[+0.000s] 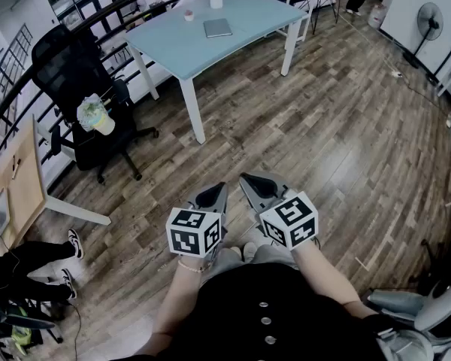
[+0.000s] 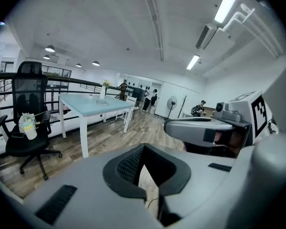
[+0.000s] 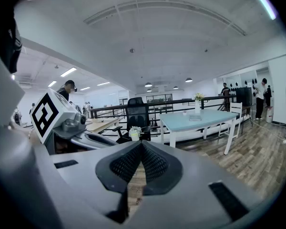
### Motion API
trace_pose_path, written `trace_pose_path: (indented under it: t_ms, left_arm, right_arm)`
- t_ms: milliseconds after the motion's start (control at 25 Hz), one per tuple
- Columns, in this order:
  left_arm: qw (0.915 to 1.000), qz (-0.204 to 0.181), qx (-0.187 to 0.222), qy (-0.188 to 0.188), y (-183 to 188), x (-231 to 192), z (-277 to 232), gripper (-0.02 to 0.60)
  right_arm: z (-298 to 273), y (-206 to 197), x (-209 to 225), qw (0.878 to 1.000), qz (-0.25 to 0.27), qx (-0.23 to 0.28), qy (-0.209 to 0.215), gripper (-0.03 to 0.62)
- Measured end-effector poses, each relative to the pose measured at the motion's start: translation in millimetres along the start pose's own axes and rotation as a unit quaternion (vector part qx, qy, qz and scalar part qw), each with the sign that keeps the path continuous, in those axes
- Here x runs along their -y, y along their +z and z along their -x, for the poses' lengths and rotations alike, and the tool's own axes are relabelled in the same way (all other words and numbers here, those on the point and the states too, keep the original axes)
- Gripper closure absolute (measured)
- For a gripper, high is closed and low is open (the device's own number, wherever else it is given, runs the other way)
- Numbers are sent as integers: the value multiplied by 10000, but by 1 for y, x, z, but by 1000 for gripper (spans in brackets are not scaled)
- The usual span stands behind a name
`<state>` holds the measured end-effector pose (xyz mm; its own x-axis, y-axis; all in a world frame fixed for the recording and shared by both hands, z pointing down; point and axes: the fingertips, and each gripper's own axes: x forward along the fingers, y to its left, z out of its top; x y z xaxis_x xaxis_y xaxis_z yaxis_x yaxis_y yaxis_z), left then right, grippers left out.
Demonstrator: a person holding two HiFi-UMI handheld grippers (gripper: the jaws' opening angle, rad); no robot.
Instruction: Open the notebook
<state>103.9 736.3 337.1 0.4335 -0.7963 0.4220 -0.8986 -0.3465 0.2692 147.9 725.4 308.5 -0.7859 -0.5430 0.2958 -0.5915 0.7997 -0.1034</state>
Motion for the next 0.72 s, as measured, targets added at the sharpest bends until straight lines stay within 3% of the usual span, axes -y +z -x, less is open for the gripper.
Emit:
trace_pose_path:
  t_ms: [480,640,720]
  left_arm:
    - [9998,-196,9,49,15,0,-20,565]
    - [9975,-361,590,-170,32,8,-18,565]
    - [9968,-367,695,-160,35,9,-20,565]
  right_arm:
    - [-4,-3,13,9999,-69,-80,38,593]
    - [-7,0,16,9996,-213,66,143,591]
    - [-7,0,18,9993,-279,79,253,589]
